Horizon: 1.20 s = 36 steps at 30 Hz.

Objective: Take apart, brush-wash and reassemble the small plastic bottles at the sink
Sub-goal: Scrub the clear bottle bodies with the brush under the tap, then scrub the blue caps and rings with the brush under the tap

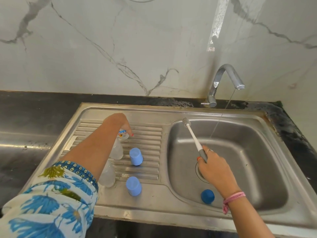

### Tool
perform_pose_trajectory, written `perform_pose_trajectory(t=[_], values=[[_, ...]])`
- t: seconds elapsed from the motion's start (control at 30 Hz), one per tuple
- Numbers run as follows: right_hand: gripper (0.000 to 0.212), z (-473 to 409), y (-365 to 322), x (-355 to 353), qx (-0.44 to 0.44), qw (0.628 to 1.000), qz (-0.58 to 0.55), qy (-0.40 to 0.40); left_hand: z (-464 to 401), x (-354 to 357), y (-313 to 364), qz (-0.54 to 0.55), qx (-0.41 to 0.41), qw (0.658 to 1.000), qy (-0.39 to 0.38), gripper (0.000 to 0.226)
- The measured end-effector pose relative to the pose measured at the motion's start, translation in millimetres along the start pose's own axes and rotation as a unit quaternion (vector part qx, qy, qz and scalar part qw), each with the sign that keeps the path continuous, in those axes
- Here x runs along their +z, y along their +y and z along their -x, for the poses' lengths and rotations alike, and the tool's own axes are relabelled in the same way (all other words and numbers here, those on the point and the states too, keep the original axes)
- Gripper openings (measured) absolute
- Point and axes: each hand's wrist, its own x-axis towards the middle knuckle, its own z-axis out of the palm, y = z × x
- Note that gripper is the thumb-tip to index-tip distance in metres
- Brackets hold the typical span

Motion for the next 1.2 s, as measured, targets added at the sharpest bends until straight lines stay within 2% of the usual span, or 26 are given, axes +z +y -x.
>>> perform_pose_trajectory(t=[0.33, 0.47, 0.57, 0.67, 0.77, 0.87, 0.93, 1.0, 1.07, 1.13, 1.2], values=[[0.017, 7.0, 17.3, -2.0, 0.014, 1.000, -0.012, 0.003, -5.4, -15.4, 2.9, 0.077, -0.009, 0.996, 0.054, 0.106], [0.016, 10.0, 32.3, -5.7, 0.030, 0.999, -0.011, 0.006, -6.3, -14.1, 3.9, 0.088, -0.009, 0.994, 0.063, 0.106], [0.021, 11.9, 44.0, -12.4, 0.042, 0.999, -0.021, 0.018, -1.4, -14.2, 5.8, 0.098, -0.005, 0.988, 0.116, 0.107], [0.022, 13.0, 57.9, -20.6, 0.050, 0.998, -0.029, 0.031, 15.5, -17.3, 20.5, 0.103, -0.001, 0.976, 0.191, 0.092], [0.023, 13.3, 74.3, -32.6, 0.053, 0.997, -0.047, 0.042, 40.1, -16.4, 52.1, 0.058, 0.022, 0.959, 0.276, 0.061], [0.029, 9.0, 92.9, -46.5, 0.048, 0.997, -0.049, 0.031, 62.7, 0.2, 92.6, -0.007, 0.100, 0.922, 0.373, 0.040], [0.032, 5.5, 105.7, -56.4, 0.033, 0.998, -0.050, 0.012, 77.5, 23.2, 124.7, -0.051, 0.173, 0.901, 0.396, 0.036], [0.032, 0.8, 116.2, -65.7, 0.016, 0.999, -0.047, 0.000, 89.2, 52.8, 155.5, -0.066, 0.243, 0.894, 0.370, 0.030], [0.032, -4.5, 128.1, -76.1, 0.002, 0.999, -0.032, -0.014, 97.7, 89.2, 185.0, -0.050, 0.306, 0.905, 0.291, 0.023], [0.031, -11.1, 140.9, -84.5, -0.013, 0.999, -0.022, -0.033, 103.5, 128.5, 209.4, -0.033, 0.374, 0.917, 0.137, 0.026], [0.032, -16.9, 152.1, -90.8, -0.020, 0.998, -0.024, -0.055, 108.8, 168.4, 228.4, -0.058, 0.423, 0.904, -0.029, 0.039]])
